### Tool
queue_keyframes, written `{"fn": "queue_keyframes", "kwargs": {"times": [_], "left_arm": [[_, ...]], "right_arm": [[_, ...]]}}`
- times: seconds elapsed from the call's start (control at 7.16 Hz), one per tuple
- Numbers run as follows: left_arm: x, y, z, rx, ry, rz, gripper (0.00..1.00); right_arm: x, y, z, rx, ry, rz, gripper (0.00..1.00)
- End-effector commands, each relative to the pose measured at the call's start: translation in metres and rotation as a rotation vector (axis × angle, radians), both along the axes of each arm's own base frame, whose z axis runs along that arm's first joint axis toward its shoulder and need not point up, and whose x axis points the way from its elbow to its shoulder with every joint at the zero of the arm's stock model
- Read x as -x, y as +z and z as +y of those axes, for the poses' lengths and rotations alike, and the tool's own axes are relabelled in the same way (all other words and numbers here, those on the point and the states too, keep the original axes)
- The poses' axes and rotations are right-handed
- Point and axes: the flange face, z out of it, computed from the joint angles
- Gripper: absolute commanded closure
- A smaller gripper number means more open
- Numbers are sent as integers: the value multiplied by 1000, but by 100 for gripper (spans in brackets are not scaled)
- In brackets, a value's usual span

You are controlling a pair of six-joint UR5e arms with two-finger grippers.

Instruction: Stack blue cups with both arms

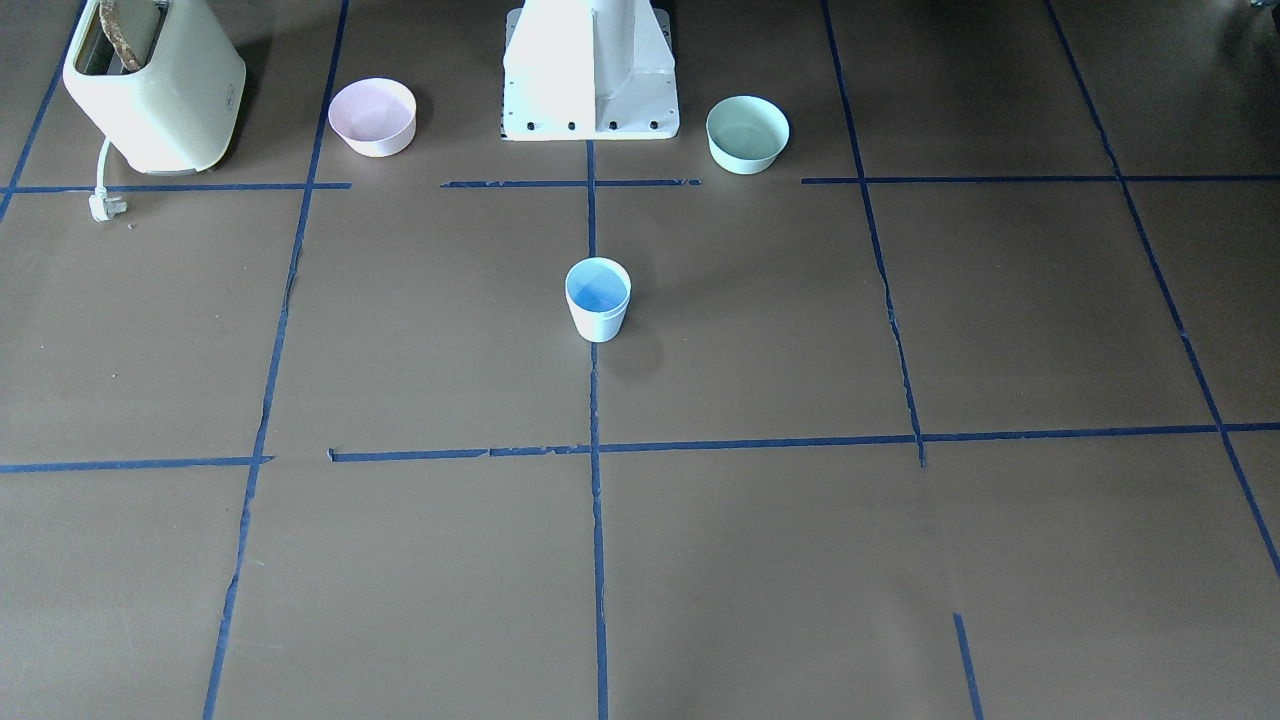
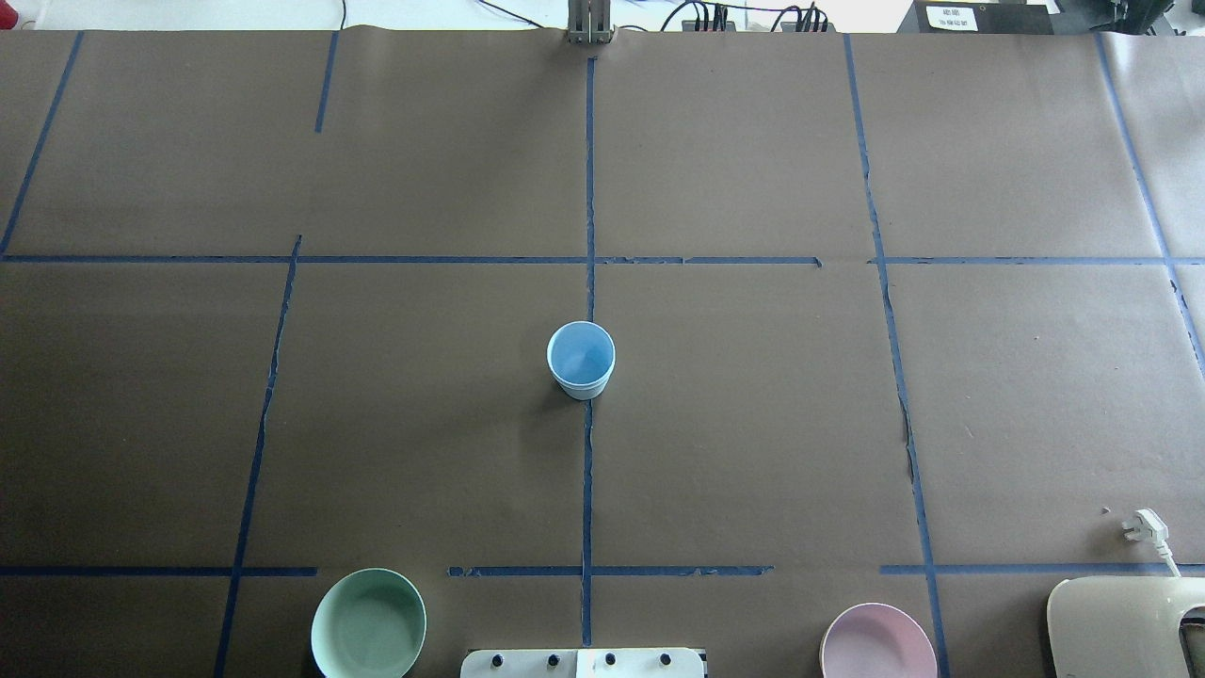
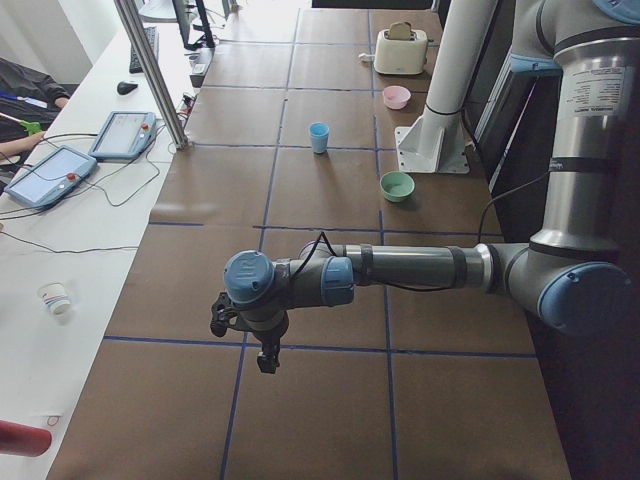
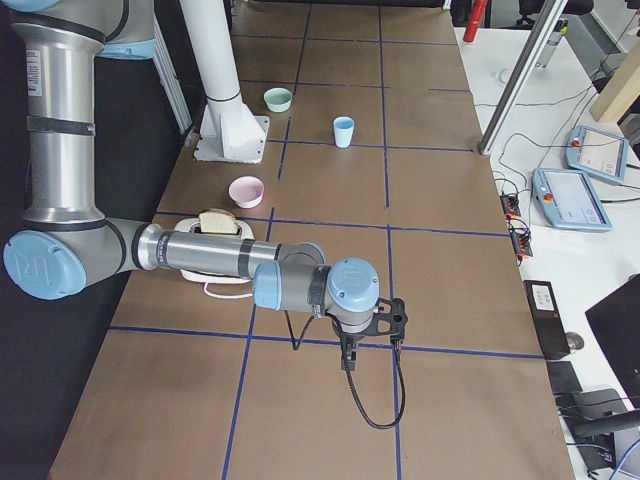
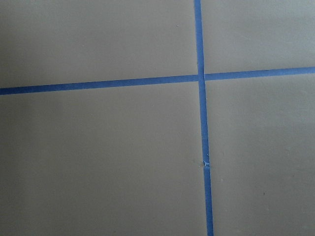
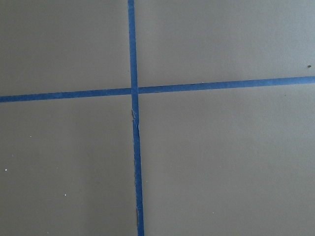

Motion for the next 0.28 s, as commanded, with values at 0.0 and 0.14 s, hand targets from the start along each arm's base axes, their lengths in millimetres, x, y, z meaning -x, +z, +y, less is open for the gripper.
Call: {"fn": "queue_keyframes", "kwargs": {"times": [0.0,0.14], "left_arm": [[0,0,0,0,0,0,0],[0,0,0,0,0,0,0]], "right_arm": [[0,1,1,1,0,0,0],[0,0,1,0,0,0,0]]}}
